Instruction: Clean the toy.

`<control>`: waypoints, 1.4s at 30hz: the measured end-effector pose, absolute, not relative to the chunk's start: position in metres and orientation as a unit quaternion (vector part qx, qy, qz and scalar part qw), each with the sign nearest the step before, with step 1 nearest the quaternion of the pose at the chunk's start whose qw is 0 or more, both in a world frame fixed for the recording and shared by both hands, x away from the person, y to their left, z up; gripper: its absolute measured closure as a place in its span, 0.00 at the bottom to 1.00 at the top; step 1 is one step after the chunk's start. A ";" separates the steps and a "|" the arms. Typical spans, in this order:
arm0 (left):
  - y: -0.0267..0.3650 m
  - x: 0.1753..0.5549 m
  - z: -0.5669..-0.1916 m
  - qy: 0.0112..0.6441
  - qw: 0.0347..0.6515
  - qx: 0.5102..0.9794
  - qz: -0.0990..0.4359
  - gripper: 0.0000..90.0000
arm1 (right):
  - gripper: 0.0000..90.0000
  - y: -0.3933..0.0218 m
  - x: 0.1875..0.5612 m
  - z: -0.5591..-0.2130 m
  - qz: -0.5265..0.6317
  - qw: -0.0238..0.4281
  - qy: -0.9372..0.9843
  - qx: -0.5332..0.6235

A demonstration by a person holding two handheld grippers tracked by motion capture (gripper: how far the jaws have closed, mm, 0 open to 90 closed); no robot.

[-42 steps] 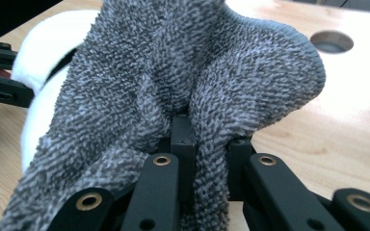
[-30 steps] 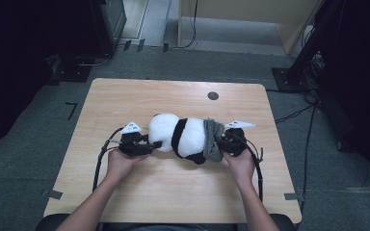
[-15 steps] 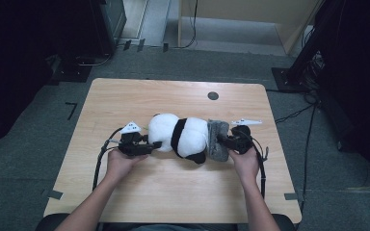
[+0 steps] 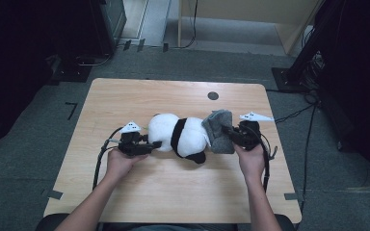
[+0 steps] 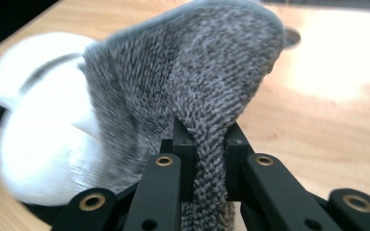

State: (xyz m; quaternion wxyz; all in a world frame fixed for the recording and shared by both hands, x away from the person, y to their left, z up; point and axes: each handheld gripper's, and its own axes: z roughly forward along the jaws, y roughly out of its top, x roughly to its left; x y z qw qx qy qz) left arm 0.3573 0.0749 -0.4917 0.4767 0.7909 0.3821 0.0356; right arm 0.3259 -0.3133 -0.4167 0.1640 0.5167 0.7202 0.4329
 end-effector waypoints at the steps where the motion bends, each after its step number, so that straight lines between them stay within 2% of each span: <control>1: 0.075 0.357 -0.492 0.383 0.476 0.791 0.036 0.49 | 0.92 -0.312 0.324 -0.412 0.437 0.168 0.720 0.512; 16: 0.074 0.357 -0.491 0.382 0.476 0.791 0.037 0.49 | 0.92 -0.282 0.303 -0.360 0.506 0.159 0.722 0.444; 20: 0.073 0.357 -0.492 0.382 0.477 0.791 0.037 0.49 | 0.92 -0.269 0.312 -0.377 0.483 0.147 0.740 0.445; 27: 0.071 0.356 -0.493 0.378 0.477 0.792 0.042 0.50 | 0.92 -0.262 0.324 -0.411 0.432 0.176 0.758 0.456; 28: 0.071 0.356 -0.492 0.377 0.477 0.793 0.043 0.50 | 0.92 -0.264 0.325 -0.414 0.433 0.169 0.755 0.461; 32: 0.071 0.356 -0.492 0.378 0.478 0.792 0.042 0.50 | 0.92 -0.271 0.330 -0.425 0.437 0.160 0.748 0.473; 42: 0.070 0.355 -0.492 0.382 0.481 0.788 0.039 0.49 | 0.92 -0.273 0.333 -0.437 0.435 0.180 0.738 0.484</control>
